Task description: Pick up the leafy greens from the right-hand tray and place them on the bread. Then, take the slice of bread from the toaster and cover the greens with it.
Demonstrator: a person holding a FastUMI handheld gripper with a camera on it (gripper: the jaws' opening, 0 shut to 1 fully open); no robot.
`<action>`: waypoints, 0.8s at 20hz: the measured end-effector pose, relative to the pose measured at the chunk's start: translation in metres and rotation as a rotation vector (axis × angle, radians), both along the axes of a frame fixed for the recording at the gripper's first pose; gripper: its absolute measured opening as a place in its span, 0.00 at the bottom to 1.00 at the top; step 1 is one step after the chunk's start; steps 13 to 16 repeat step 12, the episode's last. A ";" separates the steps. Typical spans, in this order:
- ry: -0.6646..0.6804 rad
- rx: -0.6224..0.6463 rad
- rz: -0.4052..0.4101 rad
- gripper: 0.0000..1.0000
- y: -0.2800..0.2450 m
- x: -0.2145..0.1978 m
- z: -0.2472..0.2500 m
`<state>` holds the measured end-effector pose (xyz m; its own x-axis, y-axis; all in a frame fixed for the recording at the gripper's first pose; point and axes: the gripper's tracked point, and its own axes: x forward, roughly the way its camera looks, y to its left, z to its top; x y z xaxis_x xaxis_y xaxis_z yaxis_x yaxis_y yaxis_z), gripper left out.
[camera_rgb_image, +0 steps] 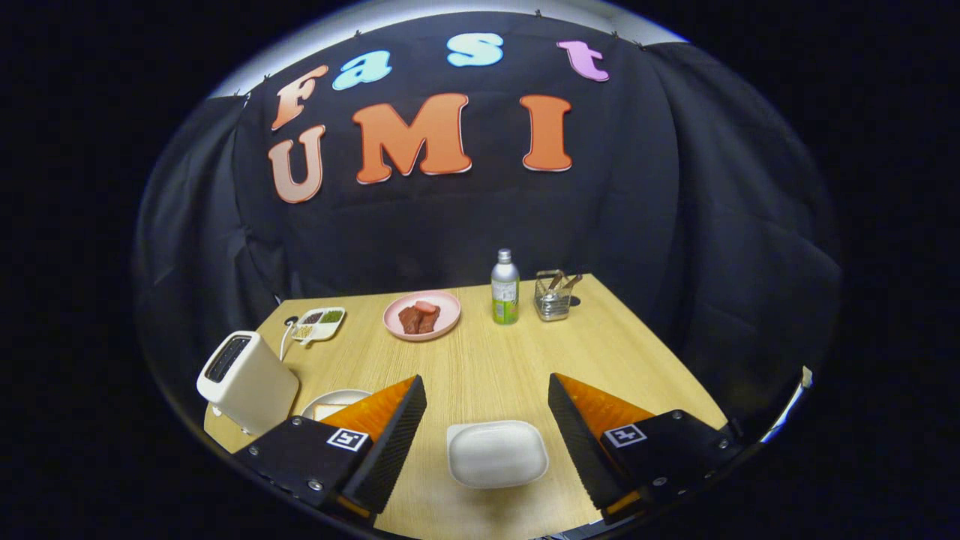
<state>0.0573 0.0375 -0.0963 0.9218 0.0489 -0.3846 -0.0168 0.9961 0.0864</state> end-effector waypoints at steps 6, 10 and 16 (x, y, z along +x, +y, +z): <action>-0.164 -0.046 -0.045 0.98 -0.043 -0.012 0.065; -0.232 -0.047 -0.068 0.98 -0.060 -0.024 0.087; -0.261 -0.051 -0.072 0.98 -0.065 -0.027 0.095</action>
